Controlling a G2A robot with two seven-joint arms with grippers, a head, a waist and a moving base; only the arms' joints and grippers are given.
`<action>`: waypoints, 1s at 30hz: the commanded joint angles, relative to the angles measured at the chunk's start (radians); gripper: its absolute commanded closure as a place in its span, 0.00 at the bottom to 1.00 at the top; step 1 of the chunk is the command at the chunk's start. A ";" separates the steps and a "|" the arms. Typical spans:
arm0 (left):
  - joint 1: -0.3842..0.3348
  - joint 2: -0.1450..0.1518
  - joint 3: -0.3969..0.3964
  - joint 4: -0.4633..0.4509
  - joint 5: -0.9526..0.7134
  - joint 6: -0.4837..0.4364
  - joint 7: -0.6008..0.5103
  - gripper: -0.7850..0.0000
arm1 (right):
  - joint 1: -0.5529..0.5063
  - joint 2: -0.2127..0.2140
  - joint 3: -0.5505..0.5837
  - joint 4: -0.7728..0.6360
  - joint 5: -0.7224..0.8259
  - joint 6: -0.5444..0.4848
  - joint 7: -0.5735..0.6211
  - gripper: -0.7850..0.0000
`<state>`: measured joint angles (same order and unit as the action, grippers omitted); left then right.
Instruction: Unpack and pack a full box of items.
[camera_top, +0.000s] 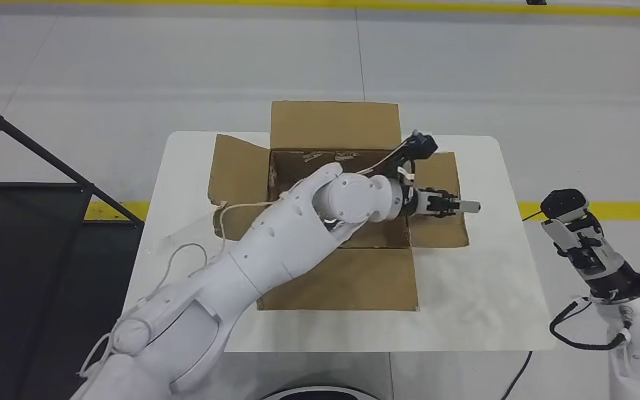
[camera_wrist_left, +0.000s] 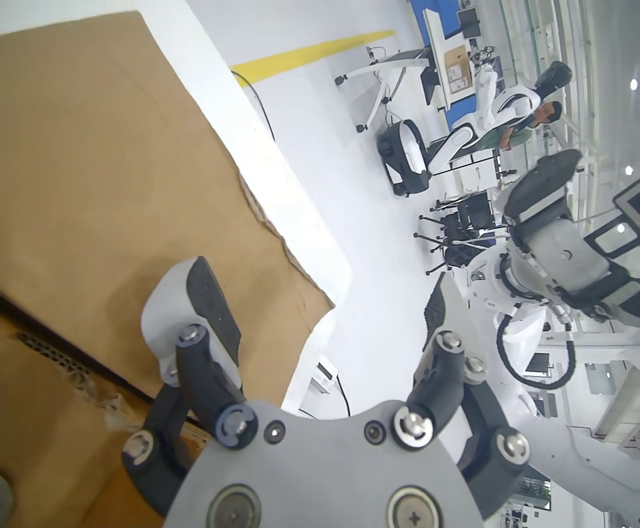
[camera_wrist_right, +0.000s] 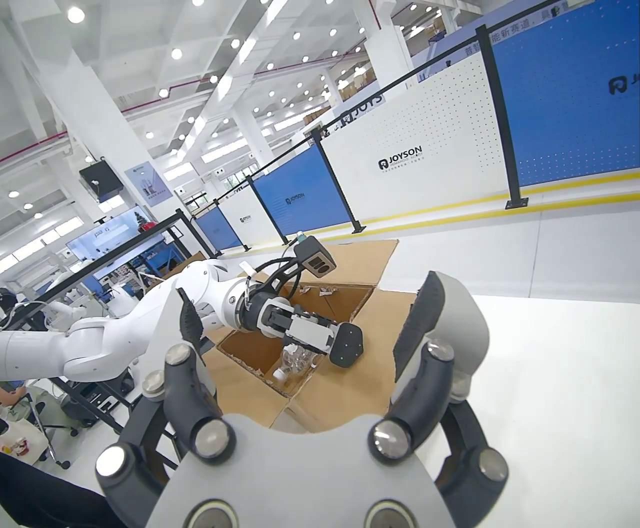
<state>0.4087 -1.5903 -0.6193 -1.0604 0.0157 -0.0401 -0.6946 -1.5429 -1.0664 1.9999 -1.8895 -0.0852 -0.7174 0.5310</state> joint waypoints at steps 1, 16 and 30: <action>0.012 0.010 -0.024 -0.037 0.019 -0.006 -0.001 0.00 | 0.000 0.000 0.000 0.000 0.000 0.000 0.000 0.00; 0.417 0.186 -0.533 -0.662 0.237 0.043 -0.104 0.00 | 0.139 0.020 -0.101 -0.239 -0.331 0.260 0.124 0.00; 0.788 0.262 -1.027 -0.928 0.147 -0.051 -0.136 0.00 | 0.726 0.017 -0.709 -0.126 -0.763 0.554 0.555 0.00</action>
<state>1.1797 -1.3304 -1.6201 -1.9907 0.1775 -0.0795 -0.8315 -0.8732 -1.0450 1.3528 -2.0450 -0.8307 -0.1789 1.0644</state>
